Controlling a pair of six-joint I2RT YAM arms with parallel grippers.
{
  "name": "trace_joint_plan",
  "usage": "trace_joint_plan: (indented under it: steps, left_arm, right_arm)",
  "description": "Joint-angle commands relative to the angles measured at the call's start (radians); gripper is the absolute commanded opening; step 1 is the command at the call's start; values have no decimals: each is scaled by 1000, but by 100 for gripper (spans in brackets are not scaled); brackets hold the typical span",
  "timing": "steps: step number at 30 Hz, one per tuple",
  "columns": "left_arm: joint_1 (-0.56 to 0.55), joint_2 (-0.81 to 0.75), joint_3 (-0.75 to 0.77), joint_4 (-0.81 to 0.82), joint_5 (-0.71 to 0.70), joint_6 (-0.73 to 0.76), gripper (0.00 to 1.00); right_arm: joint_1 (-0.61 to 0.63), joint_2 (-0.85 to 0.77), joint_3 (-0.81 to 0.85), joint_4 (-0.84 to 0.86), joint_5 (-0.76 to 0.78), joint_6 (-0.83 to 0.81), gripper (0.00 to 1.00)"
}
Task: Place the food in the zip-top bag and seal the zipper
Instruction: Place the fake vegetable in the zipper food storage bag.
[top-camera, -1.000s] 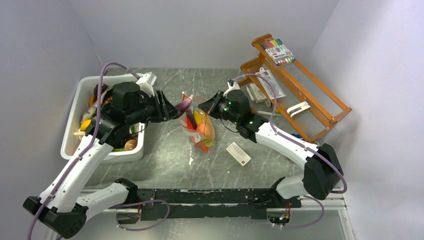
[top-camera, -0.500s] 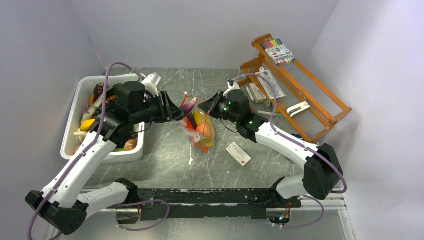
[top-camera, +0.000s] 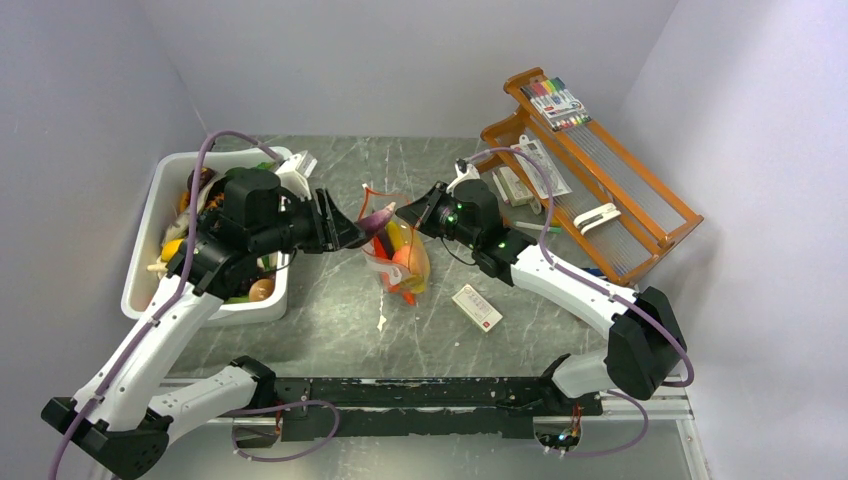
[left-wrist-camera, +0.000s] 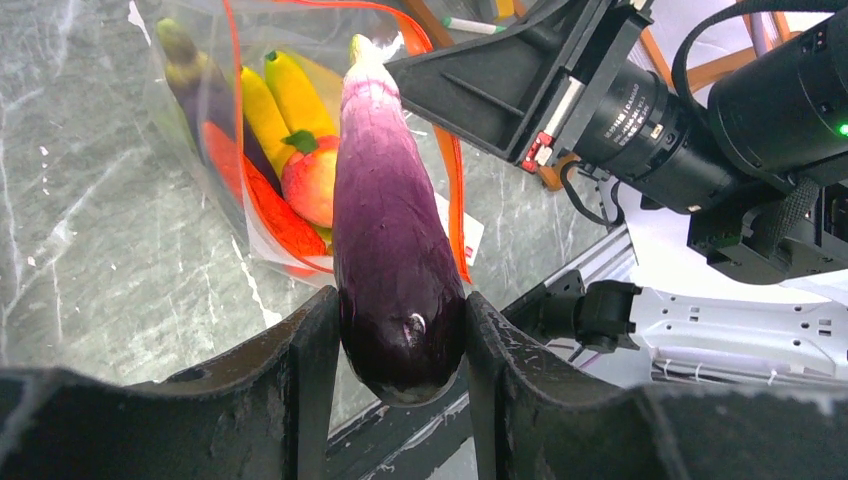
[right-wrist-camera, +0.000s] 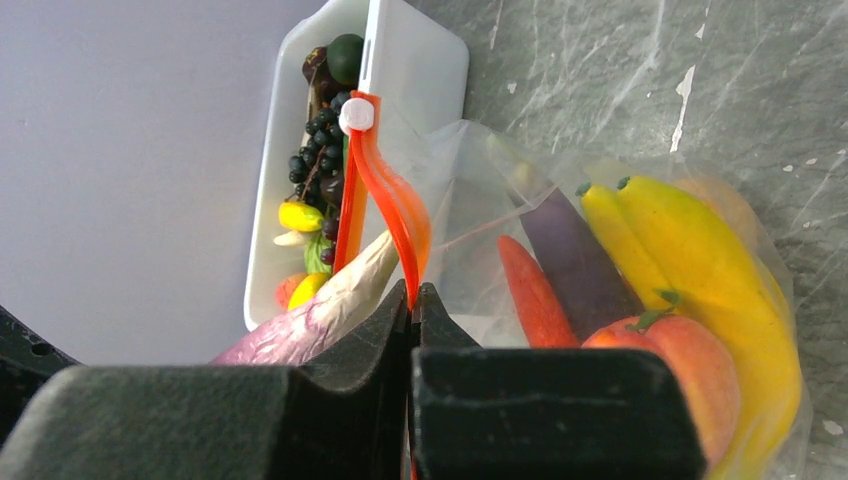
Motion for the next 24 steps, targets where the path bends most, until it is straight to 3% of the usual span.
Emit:
trace_joint_plan:
  steps: [1, 12, 24]
  left_arm:
    - [-8, -21, 0, -17, 45, 15, 31]
    - [-7, -7, 6, -34, -48, 42, 33]
    - [-10, 156, 88, 24, -124, 70, 31]
  right_arm:
    - [7, -23, 9, 12, 28, -7, 0]
    - [15, -31, 9, 9, 29, -8, 0]
    - [36, 9, 53, 5, -13, -31, 0]
